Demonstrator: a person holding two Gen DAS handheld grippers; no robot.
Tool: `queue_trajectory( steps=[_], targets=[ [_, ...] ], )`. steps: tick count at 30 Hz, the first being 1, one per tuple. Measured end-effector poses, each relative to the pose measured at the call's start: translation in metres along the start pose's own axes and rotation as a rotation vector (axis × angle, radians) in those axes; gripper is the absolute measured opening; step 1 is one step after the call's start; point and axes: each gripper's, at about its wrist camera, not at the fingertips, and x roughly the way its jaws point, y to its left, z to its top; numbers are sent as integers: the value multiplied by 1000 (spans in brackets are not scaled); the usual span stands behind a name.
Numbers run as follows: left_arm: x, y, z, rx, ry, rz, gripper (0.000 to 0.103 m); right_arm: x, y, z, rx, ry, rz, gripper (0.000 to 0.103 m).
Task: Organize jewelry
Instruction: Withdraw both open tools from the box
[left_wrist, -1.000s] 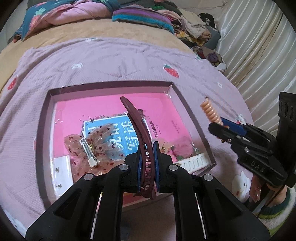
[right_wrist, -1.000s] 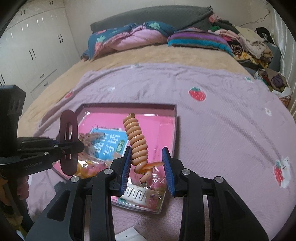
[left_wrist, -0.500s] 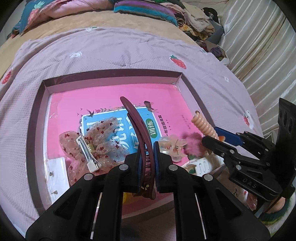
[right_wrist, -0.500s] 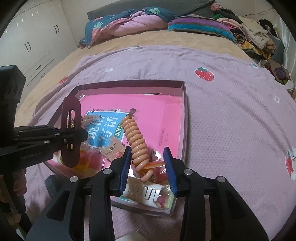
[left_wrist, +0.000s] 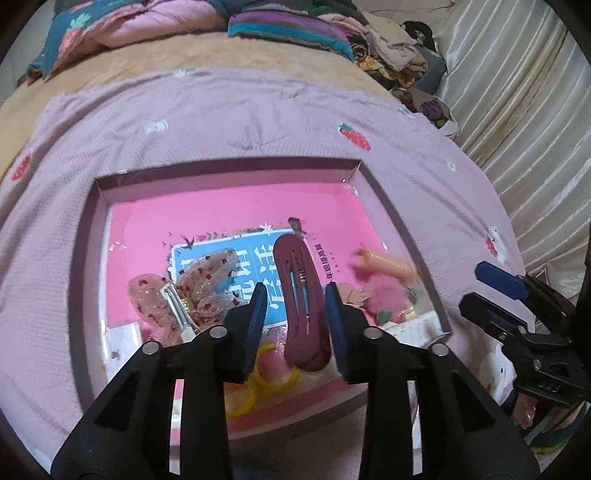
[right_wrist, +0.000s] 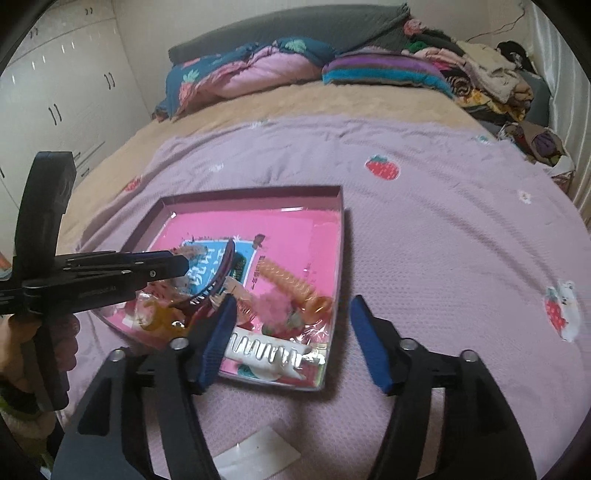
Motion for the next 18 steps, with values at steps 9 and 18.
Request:
queue_trajectory(
  steps=[9,18],
  targets=[
    [-51,-17,-3,19,-101,11,77,-55,2,-8,18,-104,-22,89],
    [-95,-25,-16,12,-170,23,93,-99,7,-24,34,-173,-30,93]
  ],
)
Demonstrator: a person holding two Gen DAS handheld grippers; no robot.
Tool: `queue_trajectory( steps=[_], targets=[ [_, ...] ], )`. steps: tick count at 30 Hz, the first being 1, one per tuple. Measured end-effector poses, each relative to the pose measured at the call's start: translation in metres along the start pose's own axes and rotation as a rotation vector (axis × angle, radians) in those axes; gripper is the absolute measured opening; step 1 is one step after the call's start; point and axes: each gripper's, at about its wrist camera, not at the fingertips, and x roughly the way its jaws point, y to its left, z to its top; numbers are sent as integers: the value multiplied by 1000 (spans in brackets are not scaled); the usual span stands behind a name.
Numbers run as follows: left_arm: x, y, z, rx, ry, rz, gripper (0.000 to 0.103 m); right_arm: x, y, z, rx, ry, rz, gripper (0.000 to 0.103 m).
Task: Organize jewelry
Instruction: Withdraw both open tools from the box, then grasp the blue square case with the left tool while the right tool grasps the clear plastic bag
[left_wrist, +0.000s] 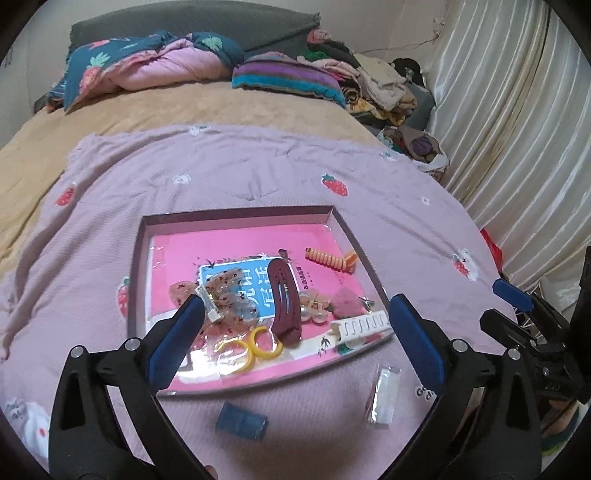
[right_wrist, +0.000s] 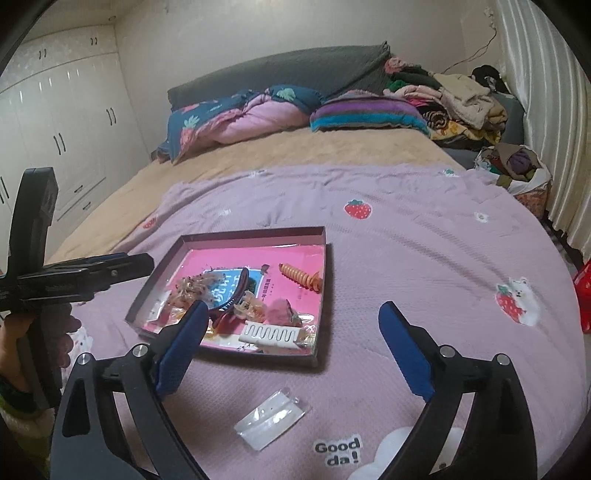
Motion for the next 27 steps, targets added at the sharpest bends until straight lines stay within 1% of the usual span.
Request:
queue_trajectory(
  steps=[6,12,20,27],
  targets=[
    [-23,1,-14,9,-26,7,93,-22,6,-11,1,-25,-9,94],
    [-33,7,-39,12,-16,14,93,-26,12,-26,1,-12,-19,94],
    [-28,28,-76,-23,40,39,93,-17,25,-53,17,40,-5,94],
    [-6,32,-104,11,108,51,93,3,32,-82,32,111,-12,94]
  ],
)
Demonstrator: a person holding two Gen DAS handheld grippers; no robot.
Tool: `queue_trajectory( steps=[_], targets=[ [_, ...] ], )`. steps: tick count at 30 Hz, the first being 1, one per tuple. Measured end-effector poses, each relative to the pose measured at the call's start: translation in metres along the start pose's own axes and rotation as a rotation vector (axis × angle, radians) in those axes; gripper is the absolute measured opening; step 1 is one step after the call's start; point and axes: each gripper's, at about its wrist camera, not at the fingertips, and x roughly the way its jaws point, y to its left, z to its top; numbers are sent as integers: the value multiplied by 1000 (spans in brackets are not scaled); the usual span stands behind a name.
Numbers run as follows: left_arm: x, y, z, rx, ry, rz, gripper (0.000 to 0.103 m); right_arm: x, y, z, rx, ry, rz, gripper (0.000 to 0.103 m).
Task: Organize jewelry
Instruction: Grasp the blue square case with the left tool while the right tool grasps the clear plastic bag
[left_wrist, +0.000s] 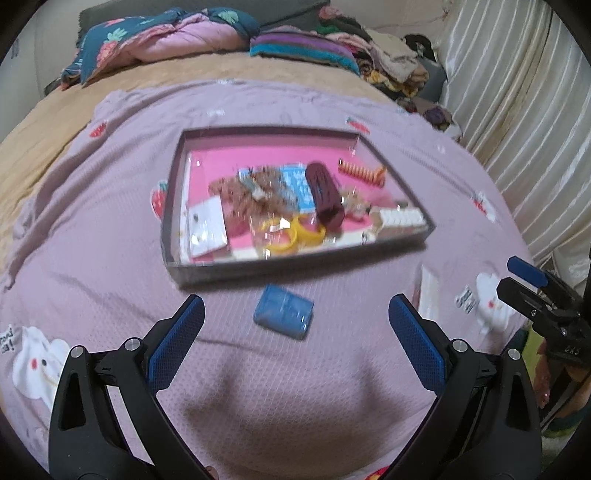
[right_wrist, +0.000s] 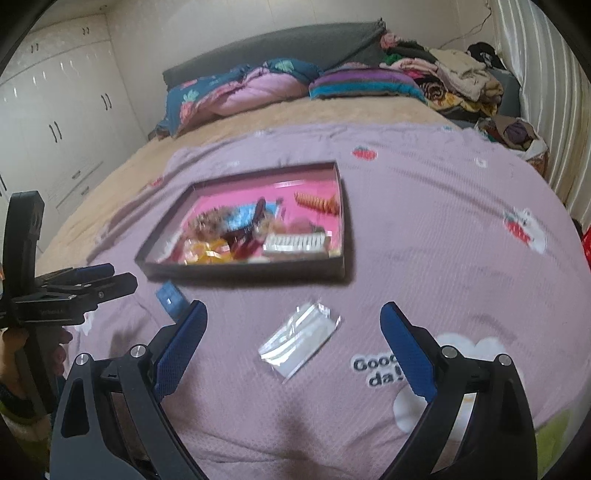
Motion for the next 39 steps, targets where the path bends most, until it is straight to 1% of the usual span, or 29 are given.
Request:
queue_trajectory(
  steps=[3,5,10,12,14,15,16,17,19,20,21,23,25,27,29,31,35,37,39],
  targets=[
    [14,-2,-9,26,31,18,93,18,-3,-11,25,61,9,94],
    [21,-3,-13,34,44,14,92,31,-5,-19,49,107,25,94],
    [36,-2,-19,50,67,24,92,56,-5,-26,65,162,11,92],
    [40,-1,-20,60,71,30,92,68,-6,-26,81,185,13,87],
    [44,0,-21,65,76,40,92,80,-7,-25,99,213,25,80],
    [46,2,-20,64,79,43,89,85,-8,-25,106,222,25,77],
    [49,4,-20,62,81,45,89,91,-9,-24,119,234,22,72],
    [51,5,-20,61,83,48,88,95,-9,-24,124,236,20,63],
    [56,7,-19,58,88,53,86,100,-9,-23,114,236,2,54],
    [59,9,-19,55,95,50,82,100,-8,-23,112,232,4,49],
    [61,10,-18,54,97,49,77,98,-8,-22,109,227,13,48],
    [66,10,-18,60,104,60,73,96,-10,-21,114,225,30,41],
    [69,7,-17,69,102,61,69,90,-14,-20,119,217,41,37],
    [70,4,-14,80,102,64,53,83,-18,-20,121,208,41,34],
    [71,1,-11,84,101,62,42,77,-23,-21,127,203,43,32],
    [71,0,-10,86,104,54,42,70,-27,-21,124,191,37,32],
    [66,-9,-7,95,106,21,41,57,-32,-17,120,162,33,26],
    [57,-19,-5,109,89,-2,41,52,-33,-14,112,149,33,23],
    [48,-26,-1,122,69,-17,41,47,-35,-11,111,135,36,23]
  ],
)
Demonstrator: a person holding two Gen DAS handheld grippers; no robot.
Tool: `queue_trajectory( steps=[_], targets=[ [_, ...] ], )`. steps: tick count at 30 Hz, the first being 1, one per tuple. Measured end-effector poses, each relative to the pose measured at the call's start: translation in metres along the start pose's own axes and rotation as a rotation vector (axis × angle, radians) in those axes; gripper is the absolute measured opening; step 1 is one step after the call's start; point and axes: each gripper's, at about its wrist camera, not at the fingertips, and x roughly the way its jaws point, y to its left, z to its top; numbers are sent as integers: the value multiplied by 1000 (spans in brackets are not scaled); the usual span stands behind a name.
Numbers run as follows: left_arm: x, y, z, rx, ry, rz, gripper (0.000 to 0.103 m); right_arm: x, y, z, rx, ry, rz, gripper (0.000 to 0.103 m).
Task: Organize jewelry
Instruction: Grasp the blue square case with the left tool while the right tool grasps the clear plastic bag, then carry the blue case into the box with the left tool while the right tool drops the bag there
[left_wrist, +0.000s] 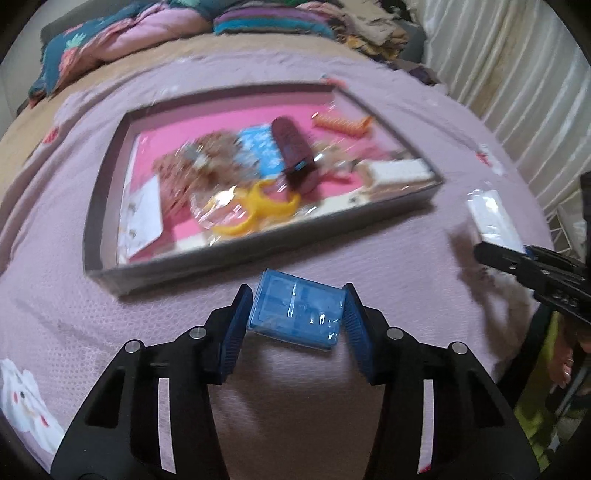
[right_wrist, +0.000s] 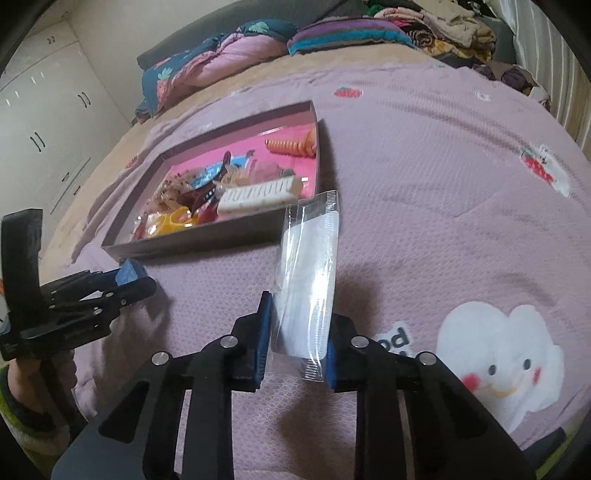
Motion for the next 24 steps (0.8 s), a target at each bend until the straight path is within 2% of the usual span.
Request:
queue_trajectory(
  steps=[12,24],
  targets=[
    [-58,-23,34,22,-118,-26,41,-48,12,29,-58,-121,39,23],
    [-82,-28,72,29,-184,-32,41,-84,27,74,-133,-213,64,23]
  ],
)
